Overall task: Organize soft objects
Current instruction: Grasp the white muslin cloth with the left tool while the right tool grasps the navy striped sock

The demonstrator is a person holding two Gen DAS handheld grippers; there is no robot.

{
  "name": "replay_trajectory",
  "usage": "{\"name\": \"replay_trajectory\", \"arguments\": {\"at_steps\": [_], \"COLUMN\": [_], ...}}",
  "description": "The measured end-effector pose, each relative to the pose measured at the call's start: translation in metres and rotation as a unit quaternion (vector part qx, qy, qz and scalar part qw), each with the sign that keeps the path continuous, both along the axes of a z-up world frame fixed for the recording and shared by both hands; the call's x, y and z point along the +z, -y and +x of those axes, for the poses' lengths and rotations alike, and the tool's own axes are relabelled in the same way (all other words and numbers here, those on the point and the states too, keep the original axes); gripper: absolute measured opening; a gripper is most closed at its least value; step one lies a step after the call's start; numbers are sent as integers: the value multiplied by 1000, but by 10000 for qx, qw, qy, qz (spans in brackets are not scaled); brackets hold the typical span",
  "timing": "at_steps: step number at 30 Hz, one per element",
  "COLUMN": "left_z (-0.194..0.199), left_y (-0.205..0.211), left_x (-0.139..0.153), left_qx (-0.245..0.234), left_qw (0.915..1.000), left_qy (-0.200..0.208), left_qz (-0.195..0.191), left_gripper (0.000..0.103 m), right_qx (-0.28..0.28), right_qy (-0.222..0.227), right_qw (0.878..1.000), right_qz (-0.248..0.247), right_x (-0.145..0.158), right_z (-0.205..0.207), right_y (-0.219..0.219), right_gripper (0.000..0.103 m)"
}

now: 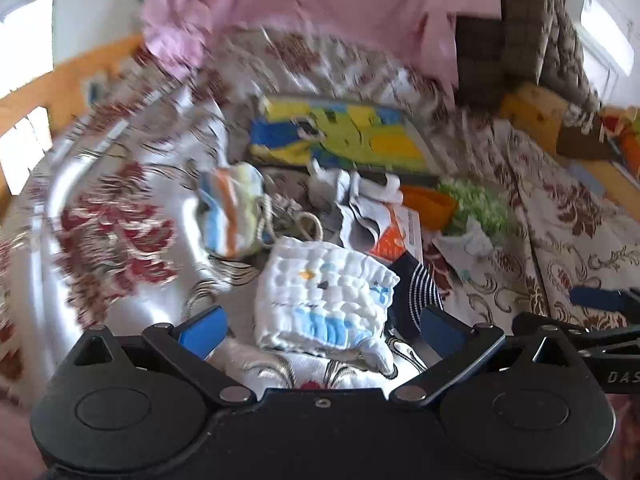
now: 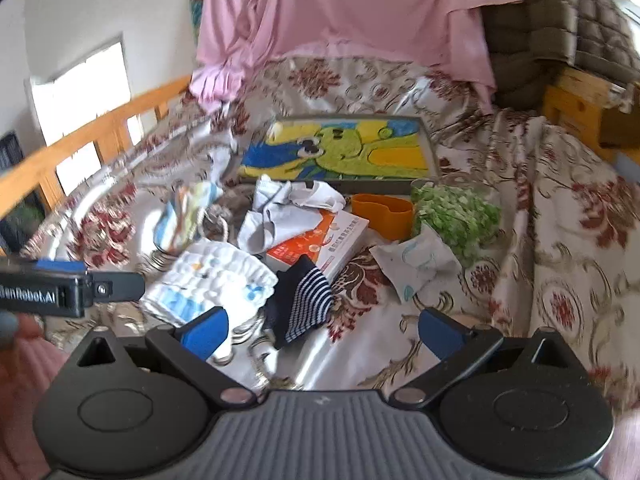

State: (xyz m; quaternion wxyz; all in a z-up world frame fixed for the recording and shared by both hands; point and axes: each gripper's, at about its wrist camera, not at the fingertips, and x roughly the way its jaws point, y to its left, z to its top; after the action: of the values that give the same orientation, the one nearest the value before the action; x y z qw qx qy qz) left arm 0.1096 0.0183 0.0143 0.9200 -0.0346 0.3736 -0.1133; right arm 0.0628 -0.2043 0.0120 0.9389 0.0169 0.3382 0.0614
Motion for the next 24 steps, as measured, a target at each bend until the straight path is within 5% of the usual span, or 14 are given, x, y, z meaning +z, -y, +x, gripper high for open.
{"name": "replay_trajectory", "arguments": {"at_steps": [7, 11, 18, 24], "left_z": [67, 92, 107, 119], "left_y": [15, 23, 20, 24], "left_x": [-16, -33, -59, -79], "left_qx": [-272, -426, -790, -928], "left_qw": [9983, 9957, 9906, 9857], "left_qy": [-326, -550, -1066, -1389], "left_qz": [394, 612, 338, 217], "left_gripper": [102, 99, 101, 102], "right_qx": [702, 1113, 1716, 1684], "right_qy": [-616, -474, -1024, -977], "right_qw": [9956, 9888, 9761, 9729], "right_qz": [-51, -877, -859, -1250], "right_x": [-14, -30, -61, -74], "right_z": [70, 93, 113, 118], "right_y": [7, -4, -22, -28], "right_gripper": [103, 103, 103, 102]}}
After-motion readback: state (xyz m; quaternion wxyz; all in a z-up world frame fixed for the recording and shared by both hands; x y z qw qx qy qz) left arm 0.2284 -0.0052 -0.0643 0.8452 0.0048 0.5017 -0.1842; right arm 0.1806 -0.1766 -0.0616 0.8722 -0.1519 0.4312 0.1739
